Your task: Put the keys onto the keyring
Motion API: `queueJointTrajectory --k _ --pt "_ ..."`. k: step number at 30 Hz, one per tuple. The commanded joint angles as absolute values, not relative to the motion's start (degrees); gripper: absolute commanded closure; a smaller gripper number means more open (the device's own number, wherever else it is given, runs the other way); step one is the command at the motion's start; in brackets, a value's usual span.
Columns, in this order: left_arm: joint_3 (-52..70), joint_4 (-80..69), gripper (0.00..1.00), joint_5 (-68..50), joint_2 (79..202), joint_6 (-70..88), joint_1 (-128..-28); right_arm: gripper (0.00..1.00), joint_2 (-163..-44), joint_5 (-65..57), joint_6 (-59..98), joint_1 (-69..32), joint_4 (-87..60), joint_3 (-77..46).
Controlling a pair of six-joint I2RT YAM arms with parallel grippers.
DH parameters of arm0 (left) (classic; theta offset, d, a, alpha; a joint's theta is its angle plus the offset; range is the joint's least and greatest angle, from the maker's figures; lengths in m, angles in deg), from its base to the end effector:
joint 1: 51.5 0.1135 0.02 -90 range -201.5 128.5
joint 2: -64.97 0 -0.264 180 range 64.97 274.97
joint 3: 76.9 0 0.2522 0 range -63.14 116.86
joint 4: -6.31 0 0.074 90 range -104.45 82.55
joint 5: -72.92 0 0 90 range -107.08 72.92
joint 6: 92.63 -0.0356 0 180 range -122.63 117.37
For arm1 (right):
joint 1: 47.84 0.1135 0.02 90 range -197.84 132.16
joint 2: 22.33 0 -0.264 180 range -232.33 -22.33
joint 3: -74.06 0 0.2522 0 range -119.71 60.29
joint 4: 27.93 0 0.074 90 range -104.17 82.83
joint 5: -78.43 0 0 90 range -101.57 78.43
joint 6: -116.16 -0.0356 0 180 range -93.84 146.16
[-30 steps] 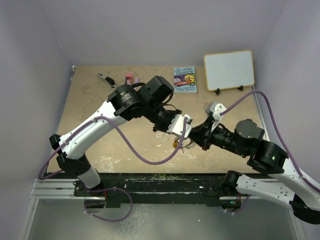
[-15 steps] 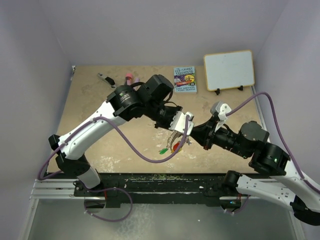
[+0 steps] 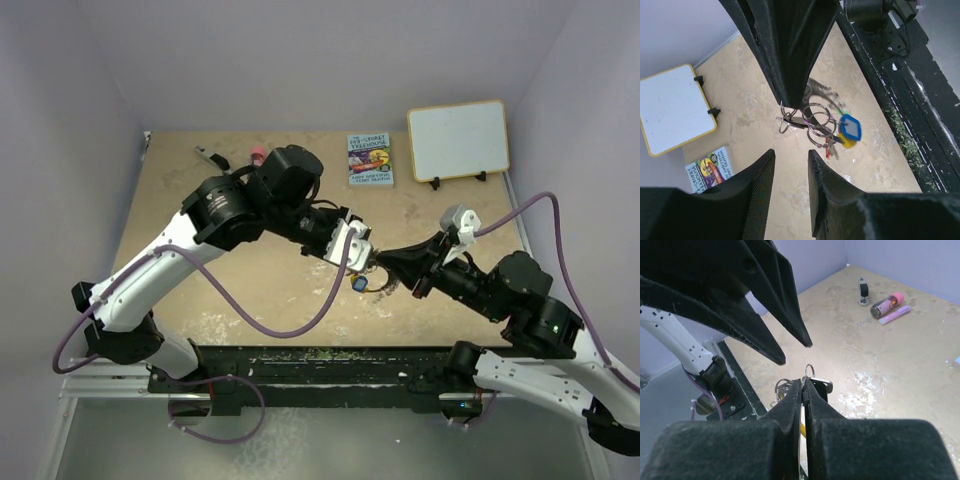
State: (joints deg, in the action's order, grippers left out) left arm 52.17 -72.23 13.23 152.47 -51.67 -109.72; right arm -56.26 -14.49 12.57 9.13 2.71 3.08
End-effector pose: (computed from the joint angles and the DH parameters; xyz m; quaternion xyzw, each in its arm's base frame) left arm 0.1326 -0.2482 0.4816 0.7647 0.4182 -0.2677 0.4108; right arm 0.0621 0.0922 0.4250 -0.2286 0.6261 0.4166 0.6182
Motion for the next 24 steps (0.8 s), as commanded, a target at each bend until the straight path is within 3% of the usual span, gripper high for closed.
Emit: queueJointTrajectory --k 1,9,24 --pt "50.04 -65.12 0.63 15.15 151.68 -50.79 -109.86 1.0 -55.0 -15.87 11.31 9.1 -6.39 4.67" --pt "35.38 -42.62 0.62 9.61 142.65 -50.29 -109.84 1.0 -54.48 -16.06 10.33 9.11 -11.64 6.95" --pt "33.42 -45.58 0.64 14.21 141.82 -52.57 -109.86 1.0 -56.12 -17.19 10.13 9.11 -16.52 7.91"
